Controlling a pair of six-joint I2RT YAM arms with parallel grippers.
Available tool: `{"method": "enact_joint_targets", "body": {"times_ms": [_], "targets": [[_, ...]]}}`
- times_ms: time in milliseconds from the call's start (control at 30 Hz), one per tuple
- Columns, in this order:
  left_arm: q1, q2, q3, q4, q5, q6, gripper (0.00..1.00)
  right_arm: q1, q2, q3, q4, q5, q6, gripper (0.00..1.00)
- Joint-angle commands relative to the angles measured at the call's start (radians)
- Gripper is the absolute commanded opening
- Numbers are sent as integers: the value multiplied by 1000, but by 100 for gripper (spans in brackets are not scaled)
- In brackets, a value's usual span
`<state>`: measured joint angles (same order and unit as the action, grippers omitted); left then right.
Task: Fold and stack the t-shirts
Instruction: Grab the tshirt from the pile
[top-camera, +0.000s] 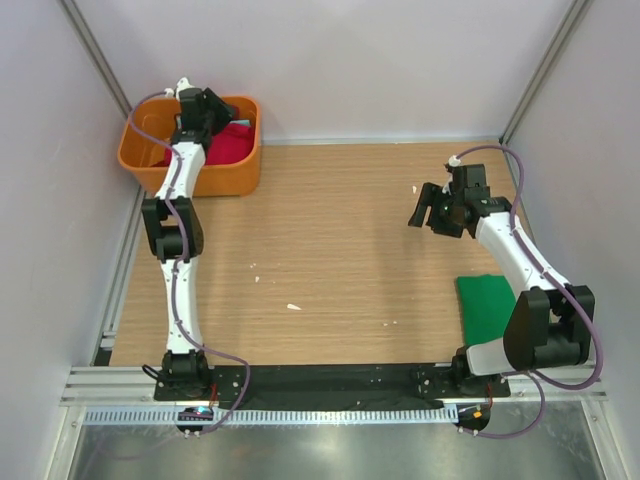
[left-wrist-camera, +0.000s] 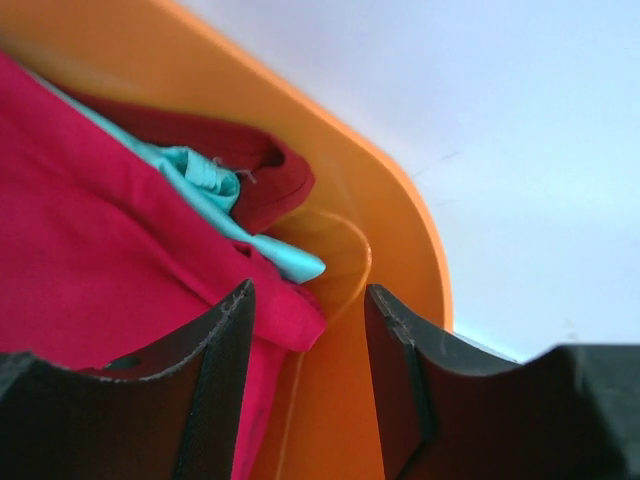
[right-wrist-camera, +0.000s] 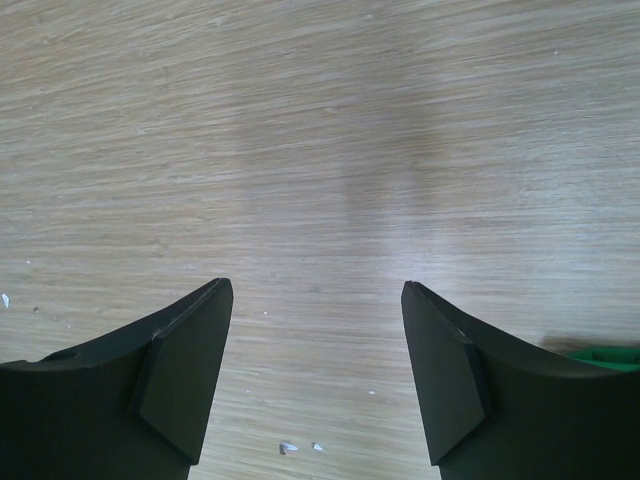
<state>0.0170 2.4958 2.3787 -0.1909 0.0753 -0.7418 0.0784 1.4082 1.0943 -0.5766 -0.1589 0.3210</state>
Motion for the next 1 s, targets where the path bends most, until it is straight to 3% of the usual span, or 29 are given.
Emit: {"method": "enact_joint_targets", "body": {"times_ms": [0, 200, 500, 567, 633, 667, 733, 967], "targets": [[-3, 24, -7, 87, 15, -146, 49, 1, 8, 22, 15, 18, 9, 75], [-41, 40, -32, 100, -22, -200, 55, 1, 23, 22, 26, 18, 9, 75], [-54, 132, 31, 97, -23, -265, 51, 0, 38, 32, 23, 24, 4, 75], [-54, 144, 34, 97, -35, -266, 48, 0, 44, 32, 23, 24, 4, 75], [-55, 150, 54, 97, -43, -266, 34, 1, 46, 33, 21, 24, 4, 75], [-52, 156, 65, 97, -48, -268, 26, 1, 49, 36, 20, 24, 6, 75], [-48, 153, 85, 94, -51, -284, 0, 0, 52, 41, 18, 25, 7, 75], [-46, -23, 115, 68, -134, -203, 0, 1, 58, 95, 4, 7, 13, 74]]}}
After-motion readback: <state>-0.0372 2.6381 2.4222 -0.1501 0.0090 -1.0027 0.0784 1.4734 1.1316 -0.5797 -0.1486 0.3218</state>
